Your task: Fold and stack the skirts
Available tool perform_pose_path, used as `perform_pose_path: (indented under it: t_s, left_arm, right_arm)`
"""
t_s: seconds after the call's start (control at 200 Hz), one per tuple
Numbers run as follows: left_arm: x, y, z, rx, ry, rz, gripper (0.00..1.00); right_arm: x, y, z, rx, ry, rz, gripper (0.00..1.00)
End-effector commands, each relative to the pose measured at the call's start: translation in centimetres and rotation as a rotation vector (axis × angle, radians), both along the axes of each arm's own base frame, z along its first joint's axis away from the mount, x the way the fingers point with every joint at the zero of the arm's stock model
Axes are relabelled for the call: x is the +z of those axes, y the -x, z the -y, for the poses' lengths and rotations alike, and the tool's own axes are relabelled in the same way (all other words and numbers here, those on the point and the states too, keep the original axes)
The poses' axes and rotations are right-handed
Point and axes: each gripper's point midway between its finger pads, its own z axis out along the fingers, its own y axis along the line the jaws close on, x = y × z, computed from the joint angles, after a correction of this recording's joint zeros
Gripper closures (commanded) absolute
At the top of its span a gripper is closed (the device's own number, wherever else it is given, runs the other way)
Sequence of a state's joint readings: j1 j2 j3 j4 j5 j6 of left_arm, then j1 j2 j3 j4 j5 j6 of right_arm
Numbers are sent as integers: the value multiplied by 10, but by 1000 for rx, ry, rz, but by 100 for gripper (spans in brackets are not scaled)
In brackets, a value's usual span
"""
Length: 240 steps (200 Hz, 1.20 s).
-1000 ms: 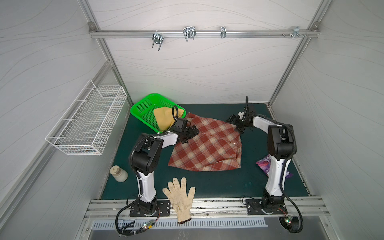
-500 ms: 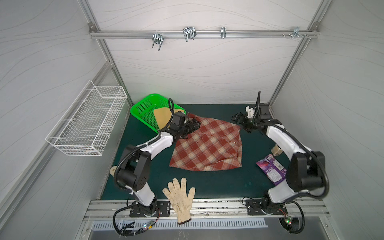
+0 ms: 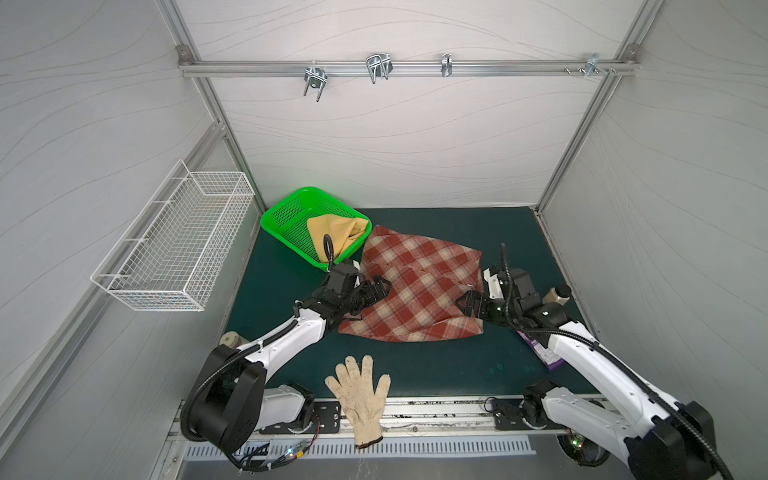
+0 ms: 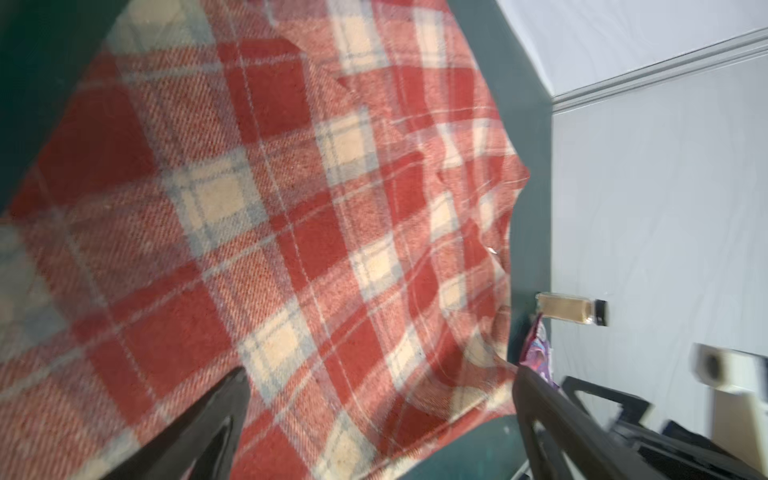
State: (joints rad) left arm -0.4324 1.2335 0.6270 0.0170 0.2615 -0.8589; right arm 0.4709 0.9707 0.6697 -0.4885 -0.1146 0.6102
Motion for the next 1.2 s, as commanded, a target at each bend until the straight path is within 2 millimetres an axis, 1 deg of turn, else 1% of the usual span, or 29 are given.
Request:
perform_pose_path:
  t_s: [0.0, 0.11, 0.22, 0.35, 0.545, 0.705, 0.775, 0.83, 0.861, 0.886, 0.961, 1.021, 1.091, 1.151, 1.181, 1.196]
  left_arm:
    - [6, 4, -5, 3, -20, 35, 1]
    - [5, 9, -9, 3, -29, 34, 1]
    - [1, 11, -10, 6, -37, 30, 1]
    - [-2, 12, -11, 7, -40, 27, 1]
    - [-6, 12, -12, 13, -43, 19, 1]
    - [-9, 13, -15, 20, -59, 11, 1]
    - [-10, 14, -16, 22, -62, 8, 1]
    - [-12, 15, -17, 25, -64, 3, 1]
    - [-11, 15, -17, 27, -62, 4, 1]
    - [-13, 15, -17, 28, -65, 1, 1]
    - [-14, 15, -18, 29, -70, -1, 1]
    - [-15, 15, -18, 30, -71, -4, 1]
    - [-16, 16, -18, 30, -73, -5, 1]
    - [-17, 16, -19, 30, -74, -7, 1]
    - [-17, 16, -19, 31, -75, -8, 1]
    - [-17, 16, -19, 30, -75, -9, 1]
  right_arm:
    - [-21, 6, 9, -42, 66, -50, 6]
    - [-40, 9, 6, -42, 74, -80, 7]
    - [-48, 7, 4, -46, 67, -79, 9]
    - [-55, 3, 0, -33, 80, -98, 11]
    - [-56, -6, -5, -32, 78, -85, 13]
    - [-57, -7, -13, -9, 55, -94, 28]
    - [-57, -5, -16, -2, 53, -97, 33]
    - [-57, -2, -17, 3, 54, -101, 40]
    - [-56, -1, -18, 5, 52, -99, 42]
    - [-56, 0, -18, 6, 54, -99, 46]
    - [-54, 5, -18, 8, 51, -97, 56]
    - [-52, 8, -17, 7, 49, -91, 69]
    - [-49, 11, -14, 3, 55, -79, 79]
    - [-45, 15, -11, 0, 51, -72, 84]
    - [-44, 16, -10, -3, 48, -68, 89]
    - [-43, 18, -9, -3, 47, -67, 90]
